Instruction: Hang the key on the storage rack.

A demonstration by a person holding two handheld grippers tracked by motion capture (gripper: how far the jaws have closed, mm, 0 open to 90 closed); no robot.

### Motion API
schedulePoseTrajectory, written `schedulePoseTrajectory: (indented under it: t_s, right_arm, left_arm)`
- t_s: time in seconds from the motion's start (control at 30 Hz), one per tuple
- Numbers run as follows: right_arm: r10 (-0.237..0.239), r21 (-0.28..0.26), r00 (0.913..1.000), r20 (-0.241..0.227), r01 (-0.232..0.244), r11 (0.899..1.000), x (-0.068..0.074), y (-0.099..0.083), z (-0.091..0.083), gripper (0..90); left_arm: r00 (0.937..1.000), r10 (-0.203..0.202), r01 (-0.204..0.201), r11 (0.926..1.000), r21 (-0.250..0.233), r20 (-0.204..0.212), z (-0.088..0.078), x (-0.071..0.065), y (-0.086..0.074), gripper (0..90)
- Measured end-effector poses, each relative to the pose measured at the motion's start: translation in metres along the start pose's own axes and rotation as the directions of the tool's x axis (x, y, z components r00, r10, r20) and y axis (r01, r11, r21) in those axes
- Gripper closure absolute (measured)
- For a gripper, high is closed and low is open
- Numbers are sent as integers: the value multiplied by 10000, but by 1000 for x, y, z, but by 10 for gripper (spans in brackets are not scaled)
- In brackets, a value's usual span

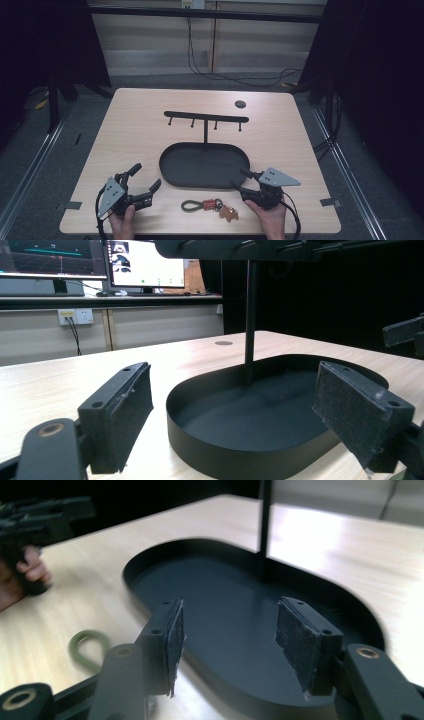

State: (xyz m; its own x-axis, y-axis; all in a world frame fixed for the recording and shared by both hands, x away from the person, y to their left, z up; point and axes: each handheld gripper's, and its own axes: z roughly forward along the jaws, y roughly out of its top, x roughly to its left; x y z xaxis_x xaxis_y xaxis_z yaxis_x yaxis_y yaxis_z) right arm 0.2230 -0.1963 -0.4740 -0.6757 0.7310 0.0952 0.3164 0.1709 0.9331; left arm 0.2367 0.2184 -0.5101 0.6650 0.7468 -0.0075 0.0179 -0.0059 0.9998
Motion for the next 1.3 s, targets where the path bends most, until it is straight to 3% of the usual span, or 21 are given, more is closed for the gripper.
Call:
schedulePoseTrajectory:
  t_s: [0.17, 0.53, 0.77, 0.9, 1.03, 1.07, 1.1, 1.17, 1.23, 1.27, 1.3]
  right_arm:
    - [-256, 665, 9964, -814, 310, 9973, 9, 10, 10, 536]
    - [-397, 1745, 9852, -1666, 691, 9822, 25, 27, 30, 642]
    - [-303, 2601, 9587, -2829, 1071, 9596, 36, 34, 48, 645]
    - [-260, 3318, 9411, -3370, 1445, 9322, 42, 36, 62, 651]
    - [-439, 3854, 9351, -3518, 1874, 9035, 47, 35, 74, 682]
    - [-439, 3854, 9351, -3518, 1874, 9035, 47, 35, 74, 682]
    - [-522, 4147, 9269, -3717, 2161, 8840, 51, 35, 80, 730]
    - [-562, 4421, 9172, -3944, 2430, 8634, 53, 34, 85, 748]
    - [-778, 4705, 9095, -4084, 2828, 8359, 56, 34, 90, 776]
    - [-778, 4705, 9095, -4084, 2828, 8359, 56, 34, 90, 776]
    - [-771, 4920, 9015, -4258, 3022, 8164, 57, 34, 95, 793]
  left_arm:
    - [10000, 0, 0, 10000, -1, -1, 0, 0, 0, 157]
    - [10000, 0, 0, 10000, 1, -3, 0, 0, 0, 157]
    - [10000, -6, 6, 10000, -9, 5, 0, 0, 0, 157]
    - [10000, 7, -7, 10000, -9, -16, 0, 0, 0, 157]
    - [10000, 0, 0, 10000, -9, 1, 0, 0, 0, 157]
    - [10000, 0, 0, 10000, -9, 1, 0, 0, 0, 157]
    - [10000, 0, 0, 10000, -10, 2, 0, 0, 0, 157]
    - [10000, -1, 1, 10000, 1, -2, 0, 0, 0, 157]
    - [10000, 1, -1, 10000, 1, -1, 0, 0, 0, 157]
    - [10000, 1, -1, 10000, 1, -1, 0, 0, 0, 157]
    - [10000, -1, 1, 10000, 2, -1, 0, 0, 0, 157]
